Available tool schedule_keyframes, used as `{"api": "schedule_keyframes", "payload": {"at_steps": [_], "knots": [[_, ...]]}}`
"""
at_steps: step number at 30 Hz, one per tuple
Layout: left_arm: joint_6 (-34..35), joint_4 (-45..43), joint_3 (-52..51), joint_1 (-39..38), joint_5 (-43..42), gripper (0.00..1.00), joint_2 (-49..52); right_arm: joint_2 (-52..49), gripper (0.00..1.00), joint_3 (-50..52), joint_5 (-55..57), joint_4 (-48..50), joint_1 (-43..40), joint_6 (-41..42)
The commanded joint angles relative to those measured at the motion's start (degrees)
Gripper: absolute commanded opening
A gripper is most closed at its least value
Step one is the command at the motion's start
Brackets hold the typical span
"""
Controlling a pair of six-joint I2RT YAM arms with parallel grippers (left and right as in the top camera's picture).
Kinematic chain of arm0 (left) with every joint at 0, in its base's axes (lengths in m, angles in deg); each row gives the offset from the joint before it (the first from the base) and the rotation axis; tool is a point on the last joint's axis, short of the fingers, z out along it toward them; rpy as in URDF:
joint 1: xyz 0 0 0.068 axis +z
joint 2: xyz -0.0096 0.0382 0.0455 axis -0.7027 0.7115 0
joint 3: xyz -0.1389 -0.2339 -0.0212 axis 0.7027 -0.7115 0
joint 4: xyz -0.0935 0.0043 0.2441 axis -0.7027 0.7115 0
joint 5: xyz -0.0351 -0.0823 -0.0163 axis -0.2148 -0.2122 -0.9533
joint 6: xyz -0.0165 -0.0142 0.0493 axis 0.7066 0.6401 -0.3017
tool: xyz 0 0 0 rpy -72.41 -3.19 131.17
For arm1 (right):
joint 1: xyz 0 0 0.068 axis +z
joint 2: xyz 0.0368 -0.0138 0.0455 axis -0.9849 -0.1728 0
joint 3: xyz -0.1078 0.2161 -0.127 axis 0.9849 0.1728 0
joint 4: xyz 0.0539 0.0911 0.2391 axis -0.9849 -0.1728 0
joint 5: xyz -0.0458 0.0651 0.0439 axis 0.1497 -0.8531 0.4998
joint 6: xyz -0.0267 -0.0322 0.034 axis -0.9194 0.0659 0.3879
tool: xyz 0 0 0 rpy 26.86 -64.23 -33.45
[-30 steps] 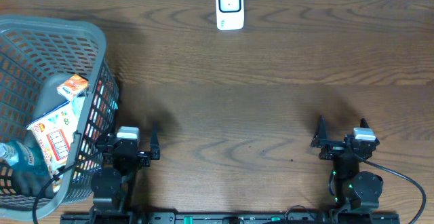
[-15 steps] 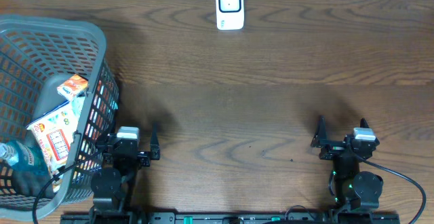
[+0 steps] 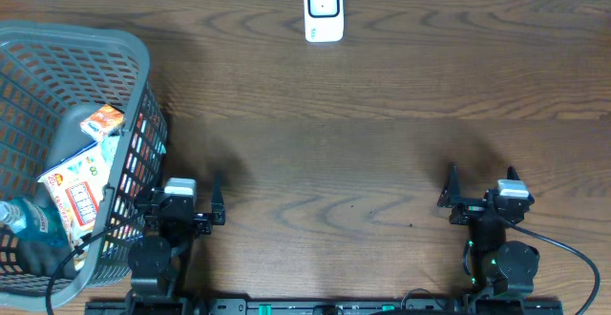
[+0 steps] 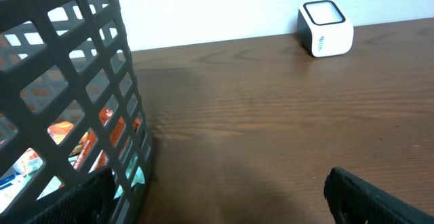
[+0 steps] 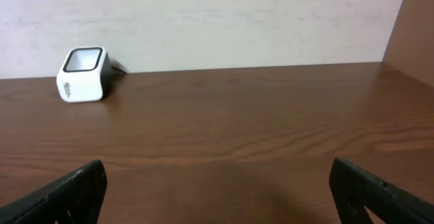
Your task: Scan the item barcode
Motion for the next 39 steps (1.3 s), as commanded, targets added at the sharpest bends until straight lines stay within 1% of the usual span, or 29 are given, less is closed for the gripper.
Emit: {"api": "schedule_keyframes", "payload": {"at_steps": [1,18,21,28,32,34,37,39], "knots": [[-0.3,0.0,-1.7,0.0,1.0,0.98,-0.4,0.3,0.99,0.1,0.1,-0.2,0.1,0.3],[-0.4,-0.1,-1.7,0.0,1.0,0.98,-0.4,0.3,0.99,0.1,0.1,-0.2,0.1,0.3],[-5.2,-0.1,-1.7,0.0,2.0,0.98,-0.4,0.3,0.99,0.1,0.1,-0.2,0.1,0.3],[-5.4,0.0,-1.7,0.0,2.0,0.98,-0.4,0.3,0.99,0.1,0.1,-0.2,0.1,0.3],[-6.1,-0.1,-1.7,0.0,4.1,0.98,-0.4,0.3,0.99,0.1,0.1,-0.2,0.1,0.3],[-6.1,-0.3,-1.6,0.0,1.9,0.98,-0.4,0.3,0.99,0.1,0.1,-0.2,0.1,0.3],[-6.1,-2.8,-1.6,0.0,-0.5,0.98,-0.4,0.3,0.99,0.1,0.1,-0.2,0.1,0.3],[-4.0,-4.6,-1.4,0.0,-4.7,0.98,-0.4,0.3,0.99,0.1,0.1,-0.2,0.1,0.3]]}}
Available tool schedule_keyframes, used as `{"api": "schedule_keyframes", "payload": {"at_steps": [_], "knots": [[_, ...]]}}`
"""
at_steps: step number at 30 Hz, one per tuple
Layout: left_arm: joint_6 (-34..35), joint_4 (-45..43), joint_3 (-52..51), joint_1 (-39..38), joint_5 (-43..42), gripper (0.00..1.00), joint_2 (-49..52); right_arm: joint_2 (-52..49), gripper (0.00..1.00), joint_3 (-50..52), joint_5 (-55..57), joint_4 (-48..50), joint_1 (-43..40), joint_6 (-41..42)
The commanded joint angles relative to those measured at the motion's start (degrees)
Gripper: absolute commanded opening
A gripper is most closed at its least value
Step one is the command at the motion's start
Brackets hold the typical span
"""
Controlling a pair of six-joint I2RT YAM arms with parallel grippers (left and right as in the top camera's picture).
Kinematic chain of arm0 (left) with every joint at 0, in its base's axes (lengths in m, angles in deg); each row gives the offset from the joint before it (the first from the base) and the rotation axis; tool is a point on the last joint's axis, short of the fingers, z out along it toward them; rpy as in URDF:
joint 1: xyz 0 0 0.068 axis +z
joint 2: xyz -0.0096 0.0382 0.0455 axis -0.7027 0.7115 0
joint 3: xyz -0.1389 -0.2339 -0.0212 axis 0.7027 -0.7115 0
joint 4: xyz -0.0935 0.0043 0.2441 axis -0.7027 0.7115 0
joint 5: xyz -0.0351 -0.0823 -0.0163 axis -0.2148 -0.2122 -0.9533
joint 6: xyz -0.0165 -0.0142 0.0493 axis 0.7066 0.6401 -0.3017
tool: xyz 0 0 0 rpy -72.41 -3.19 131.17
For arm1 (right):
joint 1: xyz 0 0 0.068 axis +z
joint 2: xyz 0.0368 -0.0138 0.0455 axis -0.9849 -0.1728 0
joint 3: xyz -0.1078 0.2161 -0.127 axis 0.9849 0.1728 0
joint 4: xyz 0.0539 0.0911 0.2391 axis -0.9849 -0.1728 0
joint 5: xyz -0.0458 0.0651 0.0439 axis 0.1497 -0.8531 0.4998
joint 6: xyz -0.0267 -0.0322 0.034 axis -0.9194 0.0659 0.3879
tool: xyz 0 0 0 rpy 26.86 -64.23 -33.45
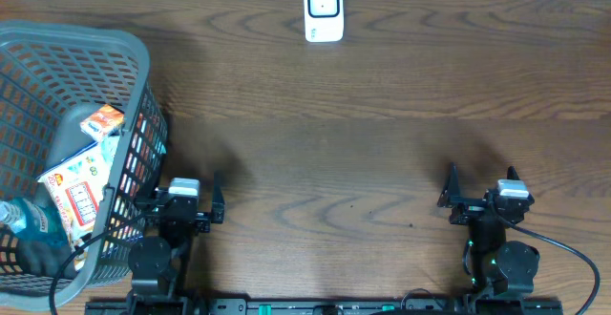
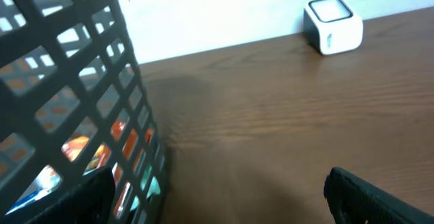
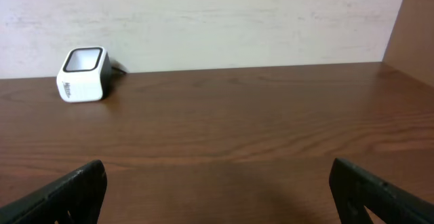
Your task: Scan the item barcode
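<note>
A white barcode scanner point(image 1: 324, 10) stands at the table's far edge, also in the left wrist view as the scanner point(image 2: 332, 25) and in the right wrist view as the scanner point(image 3: 83, 74). A grey mesh basket point(image 1: 134, 62) at the left holds packaged items: a colourful box point(image 1: 78, 188), an orange packet point(image 1: 101, 120) and a blue-capped bottle point(image 1: 21, 218). My left gripper point(image 1: 181, 199) stands open at the front, right beside the basket wall point(image 2: 81, 115). My right gripper point(image 1: 481, 189) stands open at the front right, nothing between its fingers.
Brown wooden table point(image 1: 363, 143) spans the view. A pale wall point(image 3: 203, 20) rises behind the scanner. A black cable point(image 1: 573, 248) runs from the right arm's base.
The left wrist view has shifted slightly: the scanner sits a little higher and further right, and the basket wall looms larger. The right arm has not moved.
</note>
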Motion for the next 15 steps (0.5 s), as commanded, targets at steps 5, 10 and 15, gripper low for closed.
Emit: {"api": "schedule_keyframes", "payload": {"at_steps": [5,10,15], "knots": [[6.9,-4.4,3.0,0.0,-22.0,0.98,-0.3,0.3,0.99,0.1,0.1,-0.2,0.1,0.3],[12.2,-4.2,9.7,0.0,-24.5,0.98,2.0,0.3,0.99,0.1,0.1,-0.2,0.1,0.3],[12.3,-4.2,20.2,0.0,-25.8,0.98,8.8,0.3,0.99,0.1,0.1,-0.2,0.1,0.3]]}}
